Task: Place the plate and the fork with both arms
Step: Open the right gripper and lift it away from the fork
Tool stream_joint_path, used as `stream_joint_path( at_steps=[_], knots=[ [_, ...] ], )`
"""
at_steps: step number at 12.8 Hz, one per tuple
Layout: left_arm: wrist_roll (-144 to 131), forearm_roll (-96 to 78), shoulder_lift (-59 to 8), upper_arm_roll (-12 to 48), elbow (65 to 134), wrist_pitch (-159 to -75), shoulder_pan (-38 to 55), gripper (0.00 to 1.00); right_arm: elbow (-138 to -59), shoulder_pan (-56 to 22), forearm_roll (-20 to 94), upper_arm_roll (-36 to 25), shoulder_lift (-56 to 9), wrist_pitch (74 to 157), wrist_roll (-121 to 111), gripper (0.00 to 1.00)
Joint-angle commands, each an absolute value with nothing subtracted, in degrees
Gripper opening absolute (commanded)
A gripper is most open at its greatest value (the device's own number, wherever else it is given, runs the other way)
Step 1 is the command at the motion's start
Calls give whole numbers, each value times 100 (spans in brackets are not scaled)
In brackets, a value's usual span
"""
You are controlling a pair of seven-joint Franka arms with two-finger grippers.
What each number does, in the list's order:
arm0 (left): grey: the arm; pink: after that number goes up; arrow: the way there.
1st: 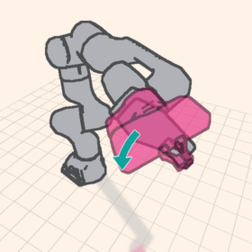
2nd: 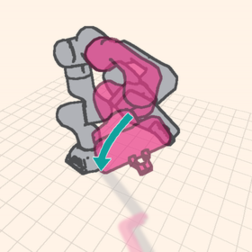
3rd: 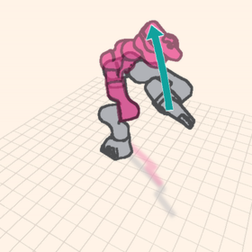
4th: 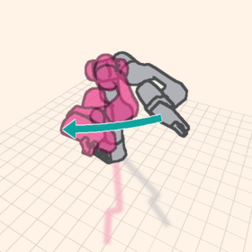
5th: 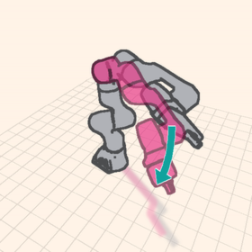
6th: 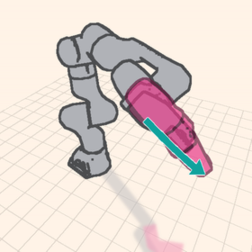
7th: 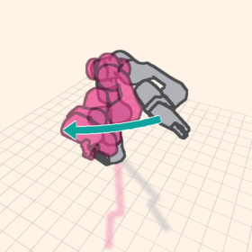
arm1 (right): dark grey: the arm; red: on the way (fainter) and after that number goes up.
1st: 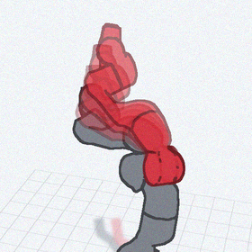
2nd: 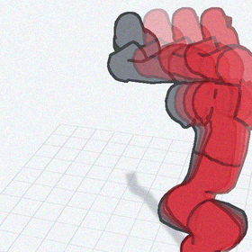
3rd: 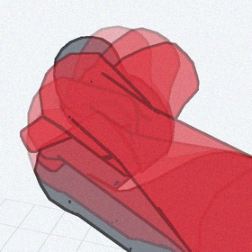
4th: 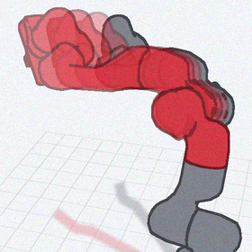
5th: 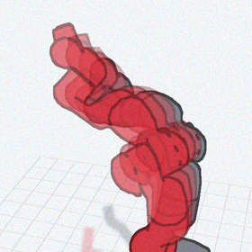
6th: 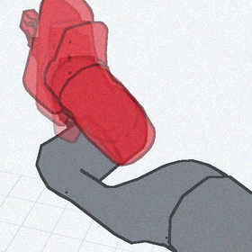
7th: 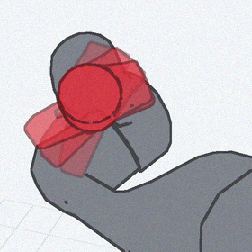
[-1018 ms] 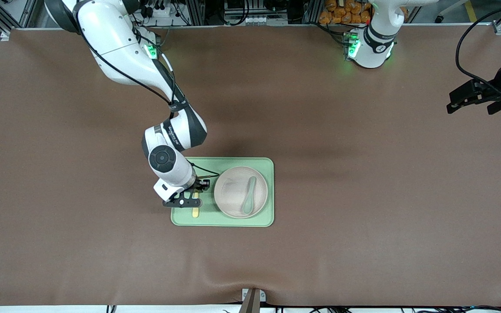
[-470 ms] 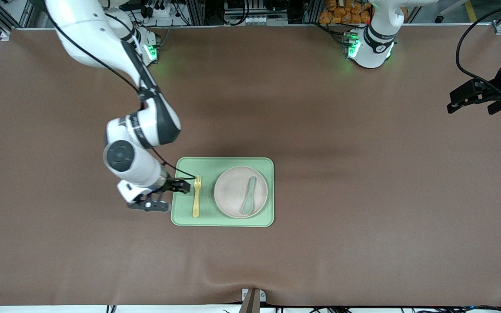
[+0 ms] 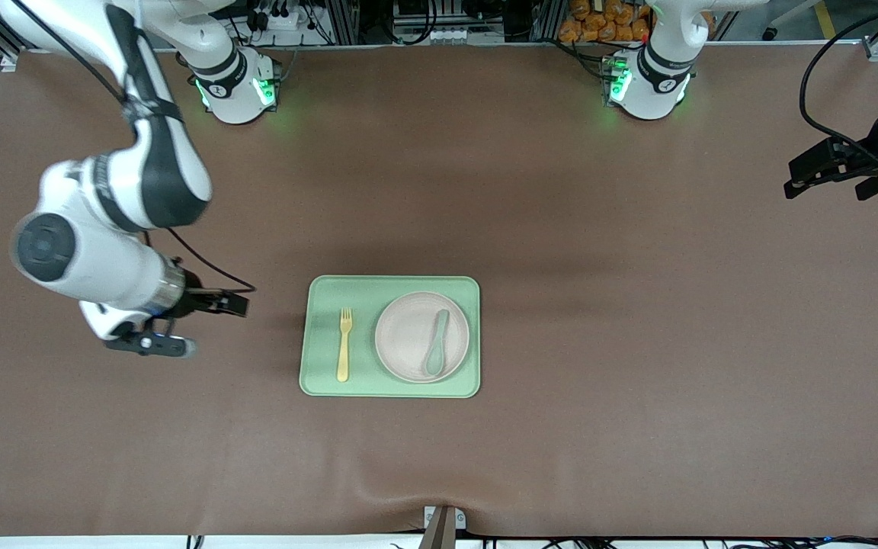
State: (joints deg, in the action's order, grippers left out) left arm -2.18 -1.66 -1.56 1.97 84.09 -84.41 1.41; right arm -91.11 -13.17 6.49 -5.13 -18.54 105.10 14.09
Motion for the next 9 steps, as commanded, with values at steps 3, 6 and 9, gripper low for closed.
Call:
stream_joint_path(
  at_steps=[3,6,9],
  knots=[
    [-255,-114,-79,263,8394,-8394,158,100,-9421,-801,449,-404,-573,9669,924,100],
    [-255,-123,-70,264,8394,-8385,123,100,-10017,-554,142,-404,252,9554,591,100],
    [-255,-123,-79,264,8394,-8385,132,100,-10099,-168,62,-404,641,9002,18,100]
  ],
)
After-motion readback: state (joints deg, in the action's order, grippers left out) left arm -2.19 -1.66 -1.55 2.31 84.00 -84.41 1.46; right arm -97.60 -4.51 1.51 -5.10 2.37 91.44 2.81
